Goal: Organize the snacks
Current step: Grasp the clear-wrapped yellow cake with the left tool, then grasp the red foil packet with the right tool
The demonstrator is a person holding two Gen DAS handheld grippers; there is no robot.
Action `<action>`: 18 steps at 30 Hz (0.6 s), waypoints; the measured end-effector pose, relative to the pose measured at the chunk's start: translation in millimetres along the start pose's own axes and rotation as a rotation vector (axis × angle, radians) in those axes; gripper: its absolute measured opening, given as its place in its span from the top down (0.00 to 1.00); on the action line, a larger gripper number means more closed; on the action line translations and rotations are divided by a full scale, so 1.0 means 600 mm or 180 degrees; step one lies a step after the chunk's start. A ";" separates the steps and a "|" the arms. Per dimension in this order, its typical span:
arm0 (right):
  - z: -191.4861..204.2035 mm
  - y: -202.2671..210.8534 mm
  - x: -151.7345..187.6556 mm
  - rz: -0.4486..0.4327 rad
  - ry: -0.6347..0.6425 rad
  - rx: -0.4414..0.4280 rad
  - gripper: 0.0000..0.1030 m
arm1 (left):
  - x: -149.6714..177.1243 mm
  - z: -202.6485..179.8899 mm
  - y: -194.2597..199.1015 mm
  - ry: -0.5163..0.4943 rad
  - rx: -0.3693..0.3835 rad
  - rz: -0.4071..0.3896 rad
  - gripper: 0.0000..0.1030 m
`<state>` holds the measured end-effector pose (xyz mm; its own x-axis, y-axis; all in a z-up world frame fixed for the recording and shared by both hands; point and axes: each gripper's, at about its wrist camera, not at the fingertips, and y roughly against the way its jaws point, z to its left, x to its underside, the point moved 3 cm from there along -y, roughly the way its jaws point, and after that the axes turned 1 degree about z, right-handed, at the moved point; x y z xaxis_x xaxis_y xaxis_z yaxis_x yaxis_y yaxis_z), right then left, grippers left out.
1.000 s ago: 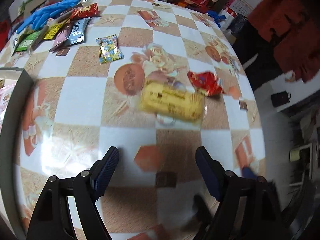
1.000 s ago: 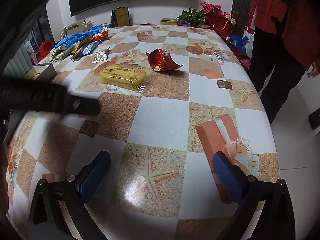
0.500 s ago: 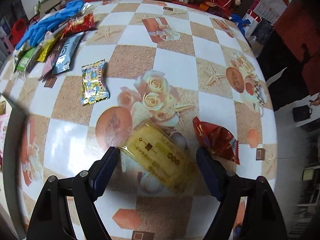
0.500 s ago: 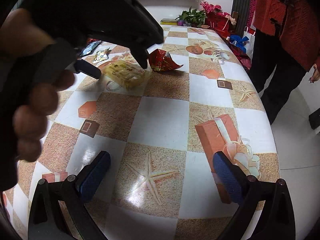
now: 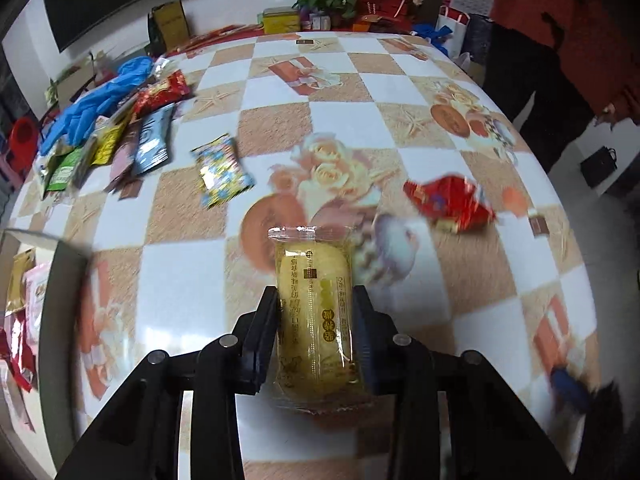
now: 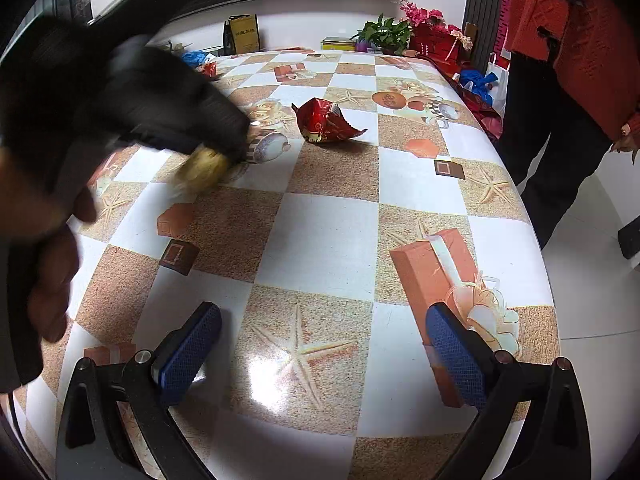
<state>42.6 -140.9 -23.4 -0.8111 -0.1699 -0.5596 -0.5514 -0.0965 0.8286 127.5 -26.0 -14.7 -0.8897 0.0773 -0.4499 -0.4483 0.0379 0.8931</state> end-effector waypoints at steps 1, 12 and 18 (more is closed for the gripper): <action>0.000 0.000 0.000 0.0000 0.0000 0.0001 0.00 | 0.010 0.009 0.004 -0.0030 -0.0015 -0.0035 0.62; 0.003 0.002 0.001 0.0007 -0.0046 0.0064 0.00 | 0.128 0.117 0.056 -0.0122 0.0006 -0.0602 0.59; 0.003 -0.001 -0.001 0.0014 -0.0088 0.0079 0.00 | 0.128 0.126 0.056 -0.0059 0.0015 -0.0609 0.60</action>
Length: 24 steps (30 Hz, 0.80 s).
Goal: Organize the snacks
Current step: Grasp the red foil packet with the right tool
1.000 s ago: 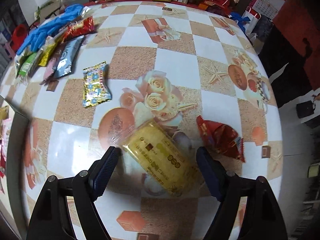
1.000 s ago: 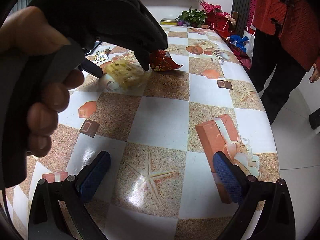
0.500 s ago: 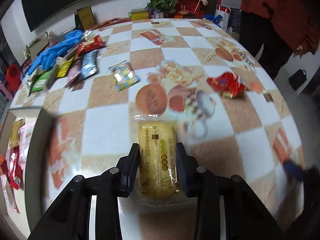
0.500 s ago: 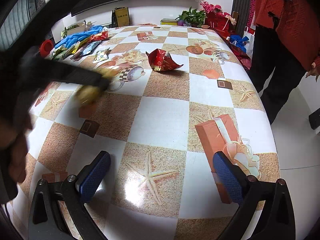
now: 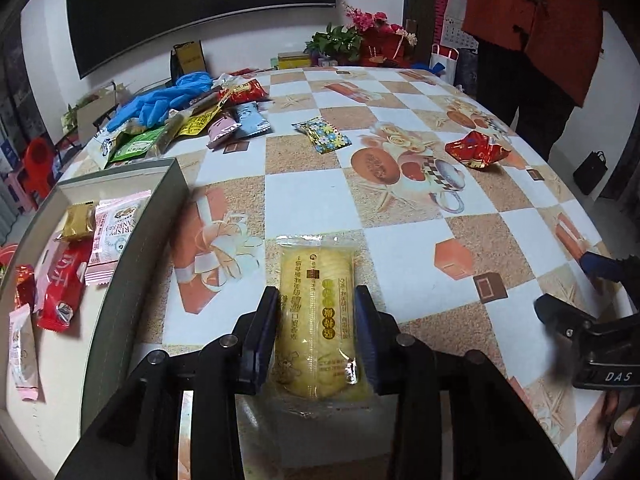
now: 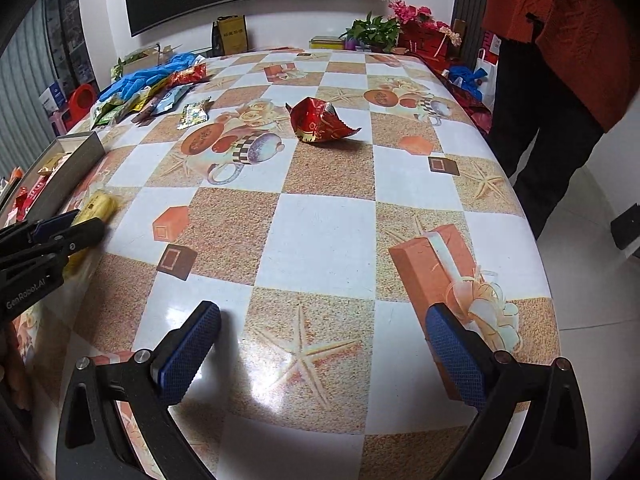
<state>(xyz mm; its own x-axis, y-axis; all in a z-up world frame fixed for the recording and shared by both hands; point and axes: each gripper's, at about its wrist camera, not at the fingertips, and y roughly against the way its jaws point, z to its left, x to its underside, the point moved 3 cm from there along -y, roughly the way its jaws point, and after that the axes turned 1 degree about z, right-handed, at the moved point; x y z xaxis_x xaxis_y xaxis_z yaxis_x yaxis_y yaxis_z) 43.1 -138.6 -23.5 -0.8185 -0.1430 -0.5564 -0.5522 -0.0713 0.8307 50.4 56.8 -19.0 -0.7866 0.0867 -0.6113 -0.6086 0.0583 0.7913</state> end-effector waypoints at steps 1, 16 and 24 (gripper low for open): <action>0.000 -0.001 -0.001 0.0016 0.0009 -0.0009 0.00 | 0.000 -0.001 0.000 0.0009 0.0012 0.0000 0.60; -0.021 -0.001 -0.051 0.0015 -0.0285 -0.0318 0.00 | 0.003 0.007 0.003 0.0084 0.0115 -0.0015 0.60; -0.047 -0.056 -0.136 0.0009 -0.0486 -0.0152 0.00 | 0.002 0.009 0.002 0.0125 0.0156 -0.0021 0.60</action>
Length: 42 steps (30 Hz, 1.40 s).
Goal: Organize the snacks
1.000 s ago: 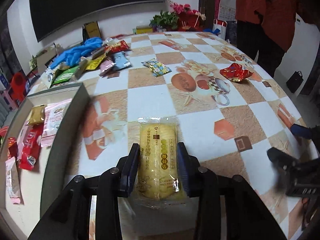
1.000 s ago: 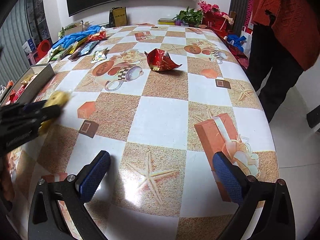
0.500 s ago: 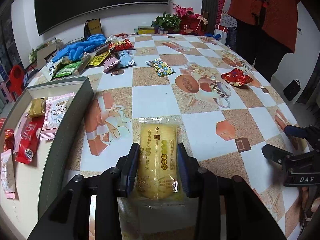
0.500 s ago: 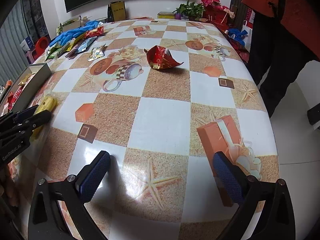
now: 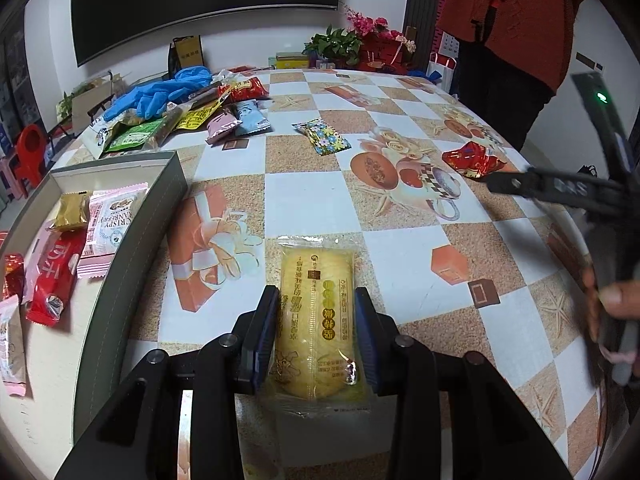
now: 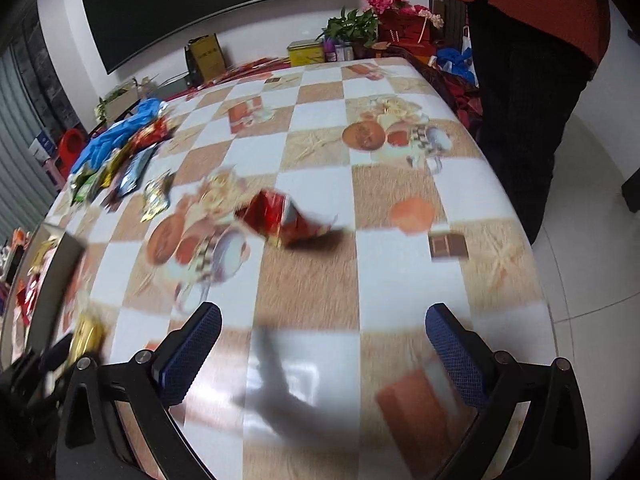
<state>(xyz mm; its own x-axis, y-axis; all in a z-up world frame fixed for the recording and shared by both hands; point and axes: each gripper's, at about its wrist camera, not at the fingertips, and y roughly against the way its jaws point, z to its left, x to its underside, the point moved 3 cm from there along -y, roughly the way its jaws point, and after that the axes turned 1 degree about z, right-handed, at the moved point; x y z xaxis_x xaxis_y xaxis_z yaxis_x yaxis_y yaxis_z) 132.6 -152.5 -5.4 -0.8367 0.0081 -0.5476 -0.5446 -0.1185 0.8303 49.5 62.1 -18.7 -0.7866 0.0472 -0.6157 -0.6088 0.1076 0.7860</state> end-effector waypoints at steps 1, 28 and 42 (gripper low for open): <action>0.003 -0.010 -0.013 -0.0023 0.0016 0.0024 0.00 | -0.001 -0.001 -0.001 0.0000 -0.0001 0.0000 0.60; 0.059 0.041 0.017 -0.0418 -0.0011 -0.0333 0.02 | -0.003 0.004 -0.002 0.0057 0.0053 -0.0012 0.60; 0.108 -0.030 0.001 -0.0058 0.0412 0.0024 0.72 | -0.002 0.005 -0.001 0.0074 0.0076 -0.0014 0.60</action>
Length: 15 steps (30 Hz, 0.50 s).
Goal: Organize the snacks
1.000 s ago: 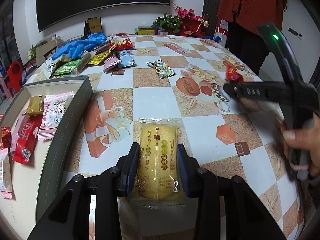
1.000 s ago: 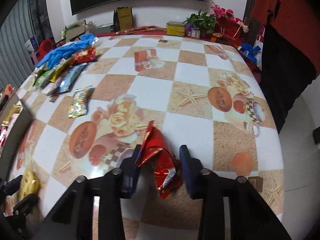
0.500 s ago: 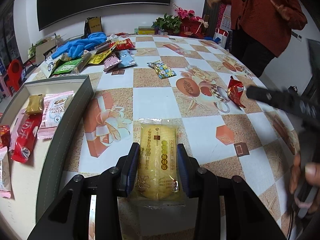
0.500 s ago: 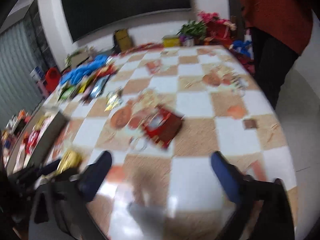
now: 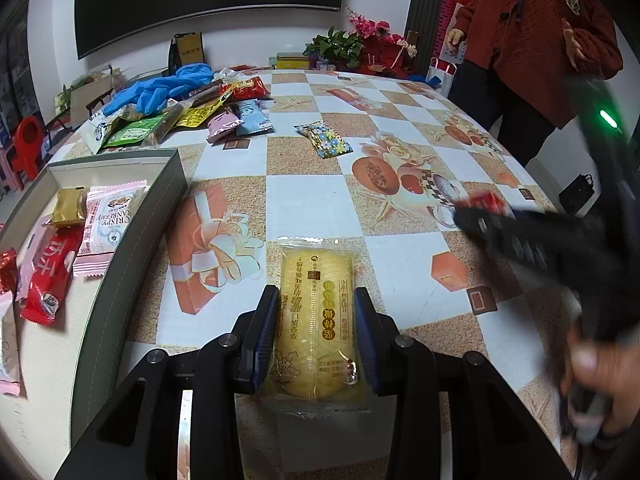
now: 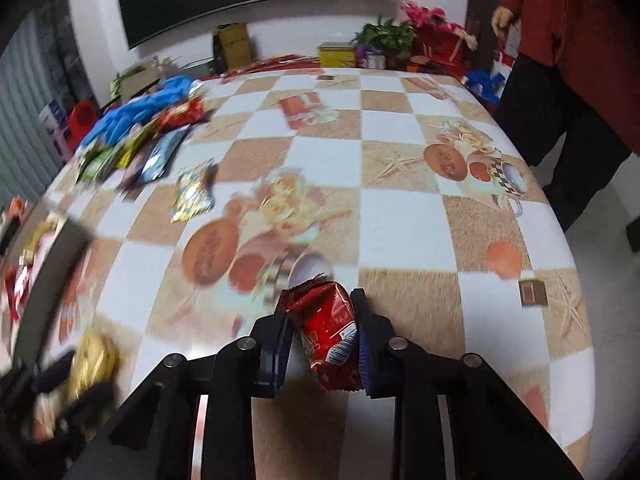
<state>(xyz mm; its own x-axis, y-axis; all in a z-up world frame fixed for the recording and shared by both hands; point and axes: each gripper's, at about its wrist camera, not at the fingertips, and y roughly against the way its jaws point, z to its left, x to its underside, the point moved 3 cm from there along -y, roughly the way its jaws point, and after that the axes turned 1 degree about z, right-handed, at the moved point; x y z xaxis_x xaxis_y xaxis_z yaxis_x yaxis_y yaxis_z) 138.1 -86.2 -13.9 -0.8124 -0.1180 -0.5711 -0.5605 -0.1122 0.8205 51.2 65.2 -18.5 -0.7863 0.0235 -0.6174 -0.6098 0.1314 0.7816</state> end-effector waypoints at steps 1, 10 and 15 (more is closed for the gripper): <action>0.007 0.013 0.021 -0.0033 0.0039 -0.0043 0.72 | 0.000 0.000 0.000 -0.0001 -0.0001 0.0000 0.60; 0.066 0.079 0.124 -0.0150 0.0419 -0.0037 0.71 | 0.014 -0.007 0.009 -0.0108 -0.0167 0.0018 0.60; 0.069 0.078 0.124 -0.0161 0.0440 0.0003 0.71 | 0.017 -0.004 0.011 -0.0096 -0.0191 0.0016 0.60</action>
<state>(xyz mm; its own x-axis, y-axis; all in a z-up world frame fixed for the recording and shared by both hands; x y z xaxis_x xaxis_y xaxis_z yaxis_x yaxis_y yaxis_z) 44.9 -59.5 -17.1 -0.7532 -0.2469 -0.6097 -0.6004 -0.1206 0.7905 38.9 64.0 -19.2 -0.7865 0.0538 -0.6152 -0.6115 0.0715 0.7880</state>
